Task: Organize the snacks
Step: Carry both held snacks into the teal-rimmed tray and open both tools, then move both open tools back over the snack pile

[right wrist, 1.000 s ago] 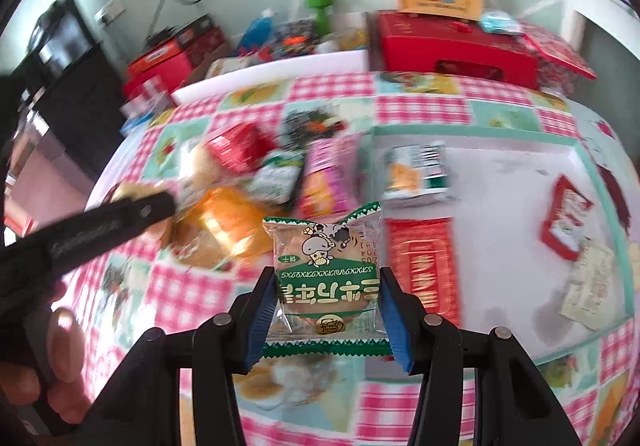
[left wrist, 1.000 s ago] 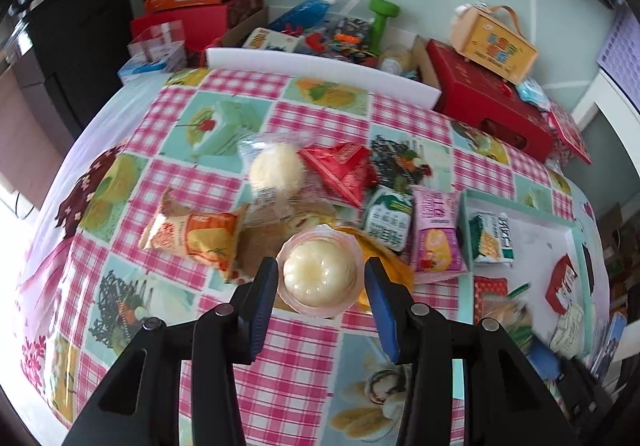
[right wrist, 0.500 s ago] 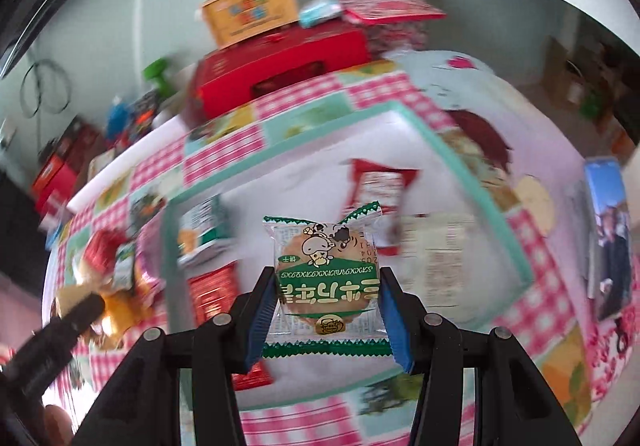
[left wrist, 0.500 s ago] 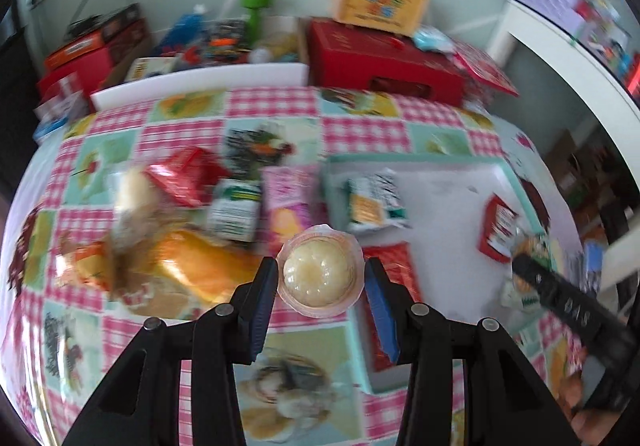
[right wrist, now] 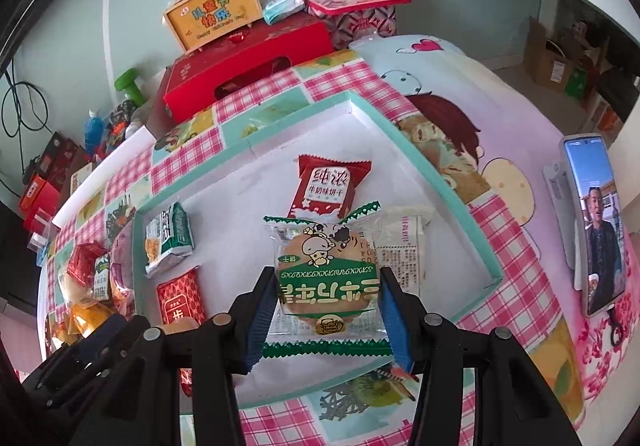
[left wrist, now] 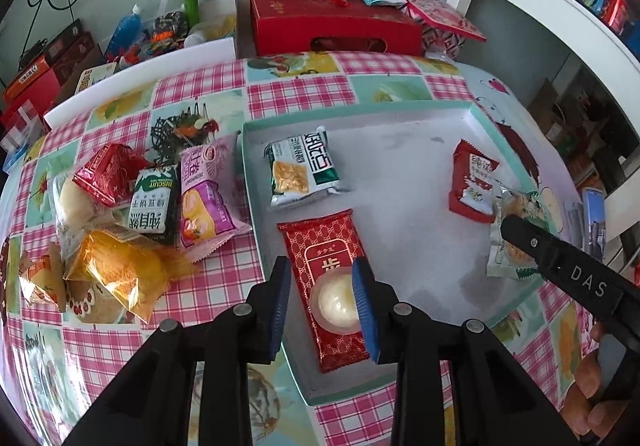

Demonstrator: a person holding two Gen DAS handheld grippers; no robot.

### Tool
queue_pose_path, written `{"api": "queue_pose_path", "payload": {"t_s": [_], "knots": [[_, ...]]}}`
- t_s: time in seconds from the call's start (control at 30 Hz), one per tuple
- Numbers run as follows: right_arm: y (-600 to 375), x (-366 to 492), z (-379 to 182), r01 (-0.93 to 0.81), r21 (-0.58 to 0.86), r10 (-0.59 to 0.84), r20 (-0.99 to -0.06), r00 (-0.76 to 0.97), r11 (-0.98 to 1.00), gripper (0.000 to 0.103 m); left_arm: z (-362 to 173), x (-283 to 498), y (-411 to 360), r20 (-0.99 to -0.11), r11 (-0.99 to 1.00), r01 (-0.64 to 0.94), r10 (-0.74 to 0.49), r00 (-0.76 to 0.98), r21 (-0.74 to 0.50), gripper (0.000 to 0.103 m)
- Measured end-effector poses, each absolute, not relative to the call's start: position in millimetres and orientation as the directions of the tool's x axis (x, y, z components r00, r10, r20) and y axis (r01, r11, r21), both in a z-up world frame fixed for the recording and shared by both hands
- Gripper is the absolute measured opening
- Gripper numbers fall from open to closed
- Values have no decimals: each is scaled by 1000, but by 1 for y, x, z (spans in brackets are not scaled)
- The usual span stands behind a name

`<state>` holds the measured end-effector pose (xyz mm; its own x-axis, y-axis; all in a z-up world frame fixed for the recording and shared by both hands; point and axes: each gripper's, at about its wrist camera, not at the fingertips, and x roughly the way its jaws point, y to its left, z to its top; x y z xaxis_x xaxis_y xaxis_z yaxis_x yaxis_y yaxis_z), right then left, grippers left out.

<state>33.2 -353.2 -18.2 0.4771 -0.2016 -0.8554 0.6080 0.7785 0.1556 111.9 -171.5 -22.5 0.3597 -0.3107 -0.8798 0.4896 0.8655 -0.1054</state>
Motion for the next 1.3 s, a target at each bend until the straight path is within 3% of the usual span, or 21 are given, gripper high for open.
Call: {"api": "queue_pose_path", "payload": {"t_s": [0.6, 0.73, 0.87, 0.97, 1.0, 1.1, 1.23, 1.3], "knots": [[-334, 59, -59, 567, 111, -136, -917, 374, 816, 53, -29, 117, -161, -897, 895, 439, -261, 357, -86, 33], [-337, 58, -61, 578, 118, -130, -920, 371, 808, 65, -31, 119, -161, -901, 898, 431, -254, 353, -84, 33], [-339, 57, -60, 579, 114, -135, -920, 369, 807, 70, -31, 120, -158, -901, 903, 422, -251, 353, -86, 37], [-339, 58, -60, 576, 119, -129, -919, 372, 809, 75, -30, 121, -155, -899, 907, 411, -256, 355, -96, 46], [-340, 58, -60, 573, 124, -126, -918, 377, 810, 81, -30, 122, -153, -898, 908, 405, -260, 354, -104, 49], [-338, 58, -57, 571, 111, -149, -909, 389, 814, 84, -27, 124, -148, -895, 916, 382, -268, 356, -122, 57], [-337, 59, -53, 567, 100, -167, -901, 401, 818, 103, -26, 129, -138, -893, 934, 337, -251, 373, -121, 60], [-336, 59, -52, 564, 99, -171, -897, 407, 820, 103, -26, 131, -132, -893, 943, 310, -241, 380, -123, 70]]}}
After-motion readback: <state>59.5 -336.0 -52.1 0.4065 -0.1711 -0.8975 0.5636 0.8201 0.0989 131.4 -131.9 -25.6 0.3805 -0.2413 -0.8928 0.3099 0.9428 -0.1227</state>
